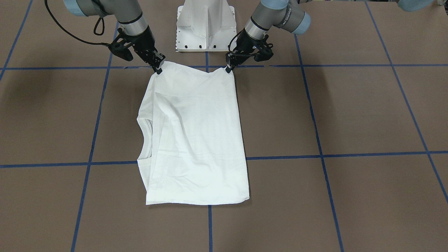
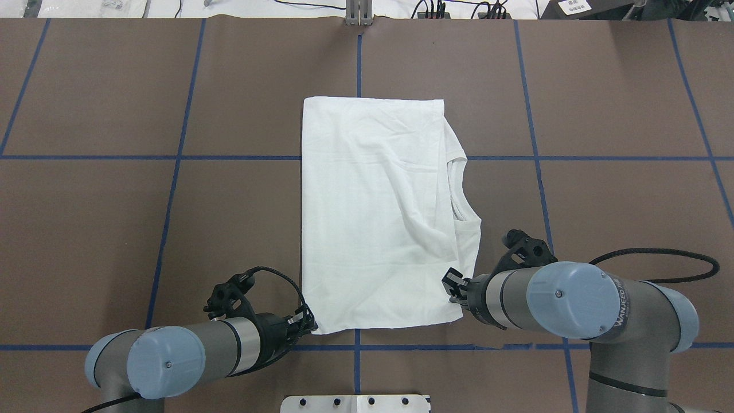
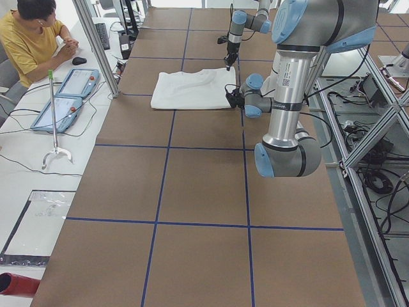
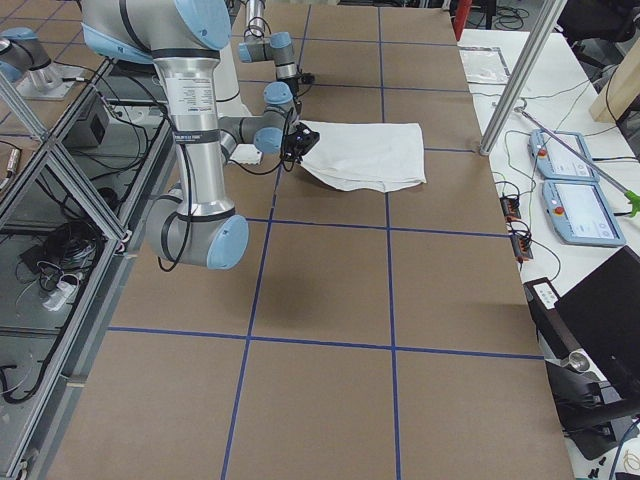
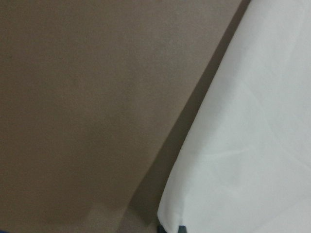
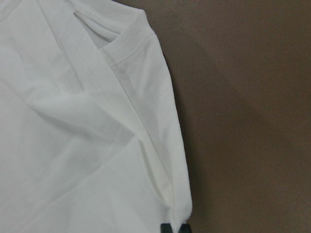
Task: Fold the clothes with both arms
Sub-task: 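Lift the near edge with both grippers and fold it toward the far edge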
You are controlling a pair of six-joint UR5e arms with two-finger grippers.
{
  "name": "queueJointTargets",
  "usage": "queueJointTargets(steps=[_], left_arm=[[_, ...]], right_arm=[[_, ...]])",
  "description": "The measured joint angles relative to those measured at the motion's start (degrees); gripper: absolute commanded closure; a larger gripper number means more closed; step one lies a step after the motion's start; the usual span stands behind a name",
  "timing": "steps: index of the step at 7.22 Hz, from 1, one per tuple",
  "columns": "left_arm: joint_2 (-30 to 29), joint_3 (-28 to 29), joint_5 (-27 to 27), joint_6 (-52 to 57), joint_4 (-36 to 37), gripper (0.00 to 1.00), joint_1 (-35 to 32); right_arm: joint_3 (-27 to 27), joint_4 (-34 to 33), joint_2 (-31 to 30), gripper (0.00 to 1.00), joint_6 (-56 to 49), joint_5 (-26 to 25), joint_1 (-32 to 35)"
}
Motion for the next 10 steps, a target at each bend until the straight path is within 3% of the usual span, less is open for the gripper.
queueJointTargets(steps=[3, 5, 7, 10], left_arm=[[1.63, -9.34, 0.65, -0.84, 3.3, 1.0, 1.08], [0.76, -20.18, 3.09, -3.31, 13.21, 1.0, 5.44], [-3.46, -25.67, 3.65, -1.96, 20.96, 1.0, 4.38], [-5.19, -22.16, -0.35, 8.13, 23.0, 1.0, -6.36]], right_arm=[[2.58, 0.04, -1.45, 1.0, 0.66, 0.05, -0.18], [10.37, 0.08, -5.94, 1.0, 4.01, 0.33, -0.98], [14.33, 0.05, -4.84, 1.0, 5.27, 0.54, 1.38], [0.13, -1.46, 11.07, 1.0, 3.8, 5.97, 12.17]])
